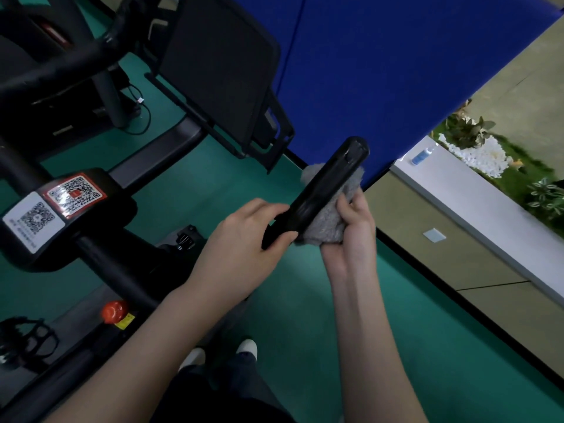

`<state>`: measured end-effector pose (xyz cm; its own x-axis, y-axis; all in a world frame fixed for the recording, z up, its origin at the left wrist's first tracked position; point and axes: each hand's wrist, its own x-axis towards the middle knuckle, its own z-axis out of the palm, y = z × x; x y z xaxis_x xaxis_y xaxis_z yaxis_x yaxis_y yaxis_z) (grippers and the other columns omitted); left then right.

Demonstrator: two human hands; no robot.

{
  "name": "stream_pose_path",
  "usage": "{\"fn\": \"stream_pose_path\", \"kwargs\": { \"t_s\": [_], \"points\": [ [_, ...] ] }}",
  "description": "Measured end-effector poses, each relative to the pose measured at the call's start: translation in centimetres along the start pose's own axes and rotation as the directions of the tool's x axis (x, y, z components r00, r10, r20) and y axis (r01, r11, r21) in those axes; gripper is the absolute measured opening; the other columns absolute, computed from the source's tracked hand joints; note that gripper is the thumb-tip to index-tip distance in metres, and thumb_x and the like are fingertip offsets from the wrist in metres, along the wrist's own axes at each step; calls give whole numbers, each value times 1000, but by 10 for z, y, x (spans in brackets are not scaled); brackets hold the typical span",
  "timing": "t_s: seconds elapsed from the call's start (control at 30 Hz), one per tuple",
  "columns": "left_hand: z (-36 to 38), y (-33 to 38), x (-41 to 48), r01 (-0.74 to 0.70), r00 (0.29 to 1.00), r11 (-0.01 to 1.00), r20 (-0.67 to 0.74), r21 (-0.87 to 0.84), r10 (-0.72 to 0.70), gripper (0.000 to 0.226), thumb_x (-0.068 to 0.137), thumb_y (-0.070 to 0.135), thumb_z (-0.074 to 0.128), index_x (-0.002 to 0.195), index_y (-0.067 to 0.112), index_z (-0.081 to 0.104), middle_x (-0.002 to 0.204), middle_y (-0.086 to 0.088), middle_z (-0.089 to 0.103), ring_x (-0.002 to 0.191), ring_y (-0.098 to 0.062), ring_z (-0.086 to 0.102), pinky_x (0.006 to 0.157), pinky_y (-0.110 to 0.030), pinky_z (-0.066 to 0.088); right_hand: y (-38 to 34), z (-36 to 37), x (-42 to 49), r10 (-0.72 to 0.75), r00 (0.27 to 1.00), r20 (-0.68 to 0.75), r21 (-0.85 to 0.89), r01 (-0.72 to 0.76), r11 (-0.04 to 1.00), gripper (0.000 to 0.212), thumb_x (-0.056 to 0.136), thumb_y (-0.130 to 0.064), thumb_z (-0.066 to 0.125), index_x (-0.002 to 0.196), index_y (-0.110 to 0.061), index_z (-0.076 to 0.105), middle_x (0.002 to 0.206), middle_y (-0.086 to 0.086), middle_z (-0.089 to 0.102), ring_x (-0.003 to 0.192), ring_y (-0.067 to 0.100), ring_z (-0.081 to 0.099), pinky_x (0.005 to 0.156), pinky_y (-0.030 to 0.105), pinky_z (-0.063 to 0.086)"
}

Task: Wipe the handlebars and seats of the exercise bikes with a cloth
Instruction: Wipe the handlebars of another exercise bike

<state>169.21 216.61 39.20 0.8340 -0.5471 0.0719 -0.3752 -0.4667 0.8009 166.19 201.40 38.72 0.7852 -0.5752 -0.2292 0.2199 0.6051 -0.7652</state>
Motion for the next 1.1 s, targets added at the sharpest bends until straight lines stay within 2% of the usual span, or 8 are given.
{"fn": "stream_pose_path", "kwargs": {
  "t_s": [0.37,0.5,0.57,0.63,0.7,0.77,0.9,1.1],
  "points": [
    [1,1,0,-6,1000,1000,-7,-9,6,37,89,35,62,123,22,60,109,9,60,94,-13,58,85,-38,50,0,-1,-12,9,999,-49,-118,-15,993,26,95,0,41,112,-8,60,100,7,69,87,17,67,78,32,57],
    [0,1,1,14,1000,1000,0,-9,-14,35,88,37,62,121,24,61,108,8,60,95,-16,59,84,-38,51,-21,7,-13,-273,943,-189,-223,229,948,25,93,3,49,114,-8,58,117,9,63,108,24,61,98,40,50],
    [-1,2,0,25,1000,1000,-3,-10,-25,36,88,37,62,121,24,61,108,8,61,95,-17,60,84,-39,51,-32,14,-18,-555,828,-81,-443,469,764,24,91,2,53,114,-6,56,113,9,64,107,18,62,94,33,51],
    [0,3,0,35,999,999,-23,-19,-35,35,87,37,63,119,22,62,108,5,63,96,-18,60,84,-40,51,-37,23,-21,-742,626,241,-671,659,338,19,89,4,54,107,-2,57,103,3,63,98,10,61,85,21,49],
    [1,3,-1,45,998,999,-37,-13,-46,35,87,39,63,118,21,63,107,3,64,97,-20,60,84,-40,51,-38,30,-19,-650,509,565,-714,696,-76,21,87,7,55,105,0,63,100,1,61,95,17,58,84,20,44],
    [1,3,-2,47,998,999,-43,19,-46,37,87,42,62,116,20,64,107,0,64,100,-23,59,85,-41,50,-38,34,-17,-403,547,733,-672,676,-304,27,83,11,54,103,-1,66,100,2,64,97,25,54,87,19,39],
    [-3,-5,-7,57,998,997,-24,50,-56,45,86,50,59,114,16,64,106,-3,64,103,-24,57,87,-42,47,-43,42,-15,0,610,792,-533,691,-488,27,84,9,51,103,0,66,98,9,68,96,33,51,85,29,39],
    [-6,-9,-9,113,994,993,-3,-12,-113,36,83,51,61,99,20,71,96,-3,71,97,-24,61,83,-40,48,-35,79,-7,309,759,573,-528,631,-568,20,86,-9,56,104,-11,63,90,12,67,92,31,56,77,39,44]
  ]
}}
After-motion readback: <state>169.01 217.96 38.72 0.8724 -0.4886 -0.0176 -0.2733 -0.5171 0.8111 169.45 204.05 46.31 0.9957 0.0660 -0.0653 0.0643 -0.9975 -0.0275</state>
